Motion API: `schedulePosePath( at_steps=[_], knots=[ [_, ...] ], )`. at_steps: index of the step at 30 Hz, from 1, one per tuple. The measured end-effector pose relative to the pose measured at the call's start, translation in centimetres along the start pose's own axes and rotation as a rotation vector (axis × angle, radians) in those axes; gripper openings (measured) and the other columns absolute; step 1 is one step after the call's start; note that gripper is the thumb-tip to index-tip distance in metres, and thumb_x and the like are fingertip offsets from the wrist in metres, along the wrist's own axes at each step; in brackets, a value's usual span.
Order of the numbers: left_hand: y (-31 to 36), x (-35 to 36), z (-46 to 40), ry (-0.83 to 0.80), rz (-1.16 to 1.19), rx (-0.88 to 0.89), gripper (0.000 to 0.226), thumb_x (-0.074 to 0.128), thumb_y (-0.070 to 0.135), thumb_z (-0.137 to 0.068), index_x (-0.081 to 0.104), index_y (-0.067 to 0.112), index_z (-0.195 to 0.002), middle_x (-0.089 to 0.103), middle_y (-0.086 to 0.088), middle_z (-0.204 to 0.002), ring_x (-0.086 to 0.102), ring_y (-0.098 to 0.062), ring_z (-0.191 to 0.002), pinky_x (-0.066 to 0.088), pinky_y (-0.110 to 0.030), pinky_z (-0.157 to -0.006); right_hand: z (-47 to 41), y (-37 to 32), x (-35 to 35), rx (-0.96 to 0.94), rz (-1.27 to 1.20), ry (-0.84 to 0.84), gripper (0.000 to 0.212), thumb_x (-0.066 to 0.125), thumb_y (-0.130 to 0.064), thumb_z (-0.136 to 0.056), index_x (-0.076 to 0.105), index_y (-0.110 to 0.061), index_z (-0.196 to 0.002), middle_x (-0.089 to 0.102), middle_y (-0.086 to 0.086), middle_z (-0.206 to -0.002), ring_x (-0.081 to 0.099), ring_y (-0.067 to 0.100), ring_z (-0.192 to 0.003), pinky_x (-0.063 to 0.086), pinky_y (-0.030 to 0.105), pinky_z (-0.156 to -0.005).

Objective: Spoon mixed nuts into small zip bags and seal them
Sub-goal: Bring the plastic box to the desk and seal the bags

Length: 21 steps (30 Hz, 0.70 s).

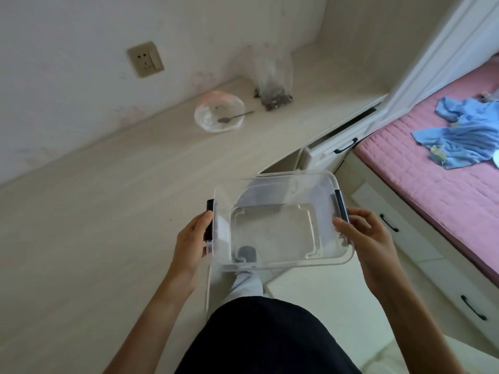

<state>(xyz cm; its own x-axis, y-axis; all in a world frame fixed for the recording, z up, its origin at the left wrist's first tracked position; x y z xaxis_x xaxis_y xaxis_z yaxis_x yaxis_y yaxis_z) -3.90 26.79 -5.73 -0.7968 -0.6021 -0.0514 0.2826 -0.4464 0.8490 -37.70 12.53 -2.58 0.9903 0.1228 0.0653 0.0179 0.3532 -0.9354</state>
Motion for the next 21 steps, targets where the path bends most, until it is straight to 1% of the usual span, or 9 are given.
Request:
schedulePosePath(
  at_steps=[3, 6, 8, 10, 12, 16, 19, 21],
  knots=[
    [2.8, 4.0, -4.3, -0.07, -0.046, 0.004, 0.028, 0.058, 0.042, -0.102, 0.08, 0.046, -0.086, 0.076, 0.016, -0.08, 0.072, -0.002, -0.069, 0.054, -0.021, -0.058, -3.5, -1.1, -1.6, -0.003, -0.023, 0.077, 0.048, 0.086, -0.031, -0.068, 0.068, -0.014, -0.109, 0.074, 0.011, -0.099, 0.064, 0.028, -0.09, 0.047, 0.045, -0.08],
    [5.6, 8.6, -9.8, -0.153, -0.1, 0.005, 0.027, 0.059, 0.041, -0.102, 0.081, 0.043, -0.088, 0.077, 0.014, -0.084, 0.073, -0.003, -0.072, 0.055, -0.019, -0.056, -7.2, -2.2, -2.9, -0.013, -0.054, 0.176, 0.053, 0.087, -0.033, -0.065, 0.067, -0.012, -0.109, 0.075, 0.01, -0.097, 0.064, 0.027, -0.089, 0.048, 0.047, -0.082],
    [7.8, 12.3, -13.9, -0.227, -0.131, -0.005, 0.023, 0.061, 0.042, -0.1, 0.082, 0.037, -0.092, 0.078, 0.01, -0.089, 0.073, -0.006, -0.077, 0.058, -0.024, -0.063, -9.9, -3.0, -3.9, -0.024, -0.077, 0.257, 0.049, 0.088, -0.035, -0.065, 0.068, -0.017, -0.105, 0.076, 0.004, -0.093, 0.068, 0.021, -0.087, 0.052, 0.041, -0.081],
    [10.3, 16.3, -18.0, -0.286, -0.186, -0.015, 0.024, 0.062, 0.043, -0.099, 0.081, 0.029, -0.1, 0.079, 0.006, -0.095, 0.072, -0.013, -0.086, 0.058, -0.034, -0.075, -12.2, -3.9, -4.8, -0.023, -0.102, 0.355, 0.042, 0.087, -0.034, -0.065, 0.069, -0.021, -0.101, 0.076, -0.001, -0.089, 0.07, 0.014, -0.083, 0.054, 0.032, -0.076],
    [13.0, 20.3, -21.6, -0.354, -0.232, -0.004, 0.025, 0.062, 0.042, -0.1, 0.08, 0.026, -0.104, 0.079, 0.004, -0.097, 0.072, -0.016, -0.089, 0.056, -0.036, -0.077, -14.4, -4.8, -5.8, -0.009, -0.127, 0.453, 0.041, 0.086, -0.029, -0.068, 0.067, -0.018, -0.103, 0.076, -0.004, -0.087, 0.07, 0.012, -0.081, 0.055, 0.028, -0.072],
    [17.9, 28.4, -27.1, -0.53, -0.331, 0.036, 0.021, 0.06, 0.04, -0.102, 0.081, 0.038, -0.099, 0.08, 0.005, -0.1, 0.075, -0.013, -0.089, 0.056, -0.035, -0.074, -17.8, -6.2, -7.8, 0.018, -0.159, 0.619, 0.034, 0.083, -0.011, -0.08, 0.065, -0.014, -0.109, 0.075, 0.001, -0.092, 0.07, 0.014, -0.084, 0.055, 0.024, -0.068],
    [19.8, 33.5, -29.7, -0.629, -0.37, 0.059, 0.019, 0.062, 0.044, -0.099, 0.08, 0.039, -0.104, 0.08, 0.005, -0.106, 0.075, -0.015, -0.096, 0.055, -0.036, -0.076, -19.3, -7.0, -9.0, 0.05, -0.158, 0.721, 0.033, 0.081, -0.008, -0.083, 0.064, -0.012, -0.111, 0.072, 0.007, -0.099, 0.069, 0.015, -0.085, 0.053, 0.025, -0.071],
    [20.1, 36.4, -30.5, -0.686, -0.382, 0.053, 0.023, 0.063, 0.05, -0.094, 0.079, 0.04, -0.106, 0.079, 0.006, -0.109, 0.075, -0.014, -0.1, 0.056, -0.037, -0.078, -19.8, -7.5, -9.8, 0.057, -0.172, 0.78, 0.033, 0.08, -0.009, -0.084, 0.063, -0.013, -0.112, 0.073, 0.008, -0.101, 0.07, 0.014, -0.086, 0.054, 0.026, -0.072]
  ],
)
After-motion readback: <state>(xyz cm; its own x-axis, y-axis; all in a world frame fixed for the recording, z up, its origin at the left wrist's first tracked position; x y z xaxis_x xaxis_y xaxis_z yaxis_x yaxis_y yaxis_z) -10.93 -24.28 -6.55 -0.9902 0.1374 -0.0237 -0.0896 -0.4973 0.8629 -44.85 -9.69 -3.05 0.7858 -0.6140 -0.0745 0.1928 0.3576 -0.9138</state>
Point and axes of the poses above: each hand's wrist, its own z-axis away from the middle knuckle, its own x-axis out of the palm, y = z × x, the point moved 9 cm from there along -z, towards the middle knuckle
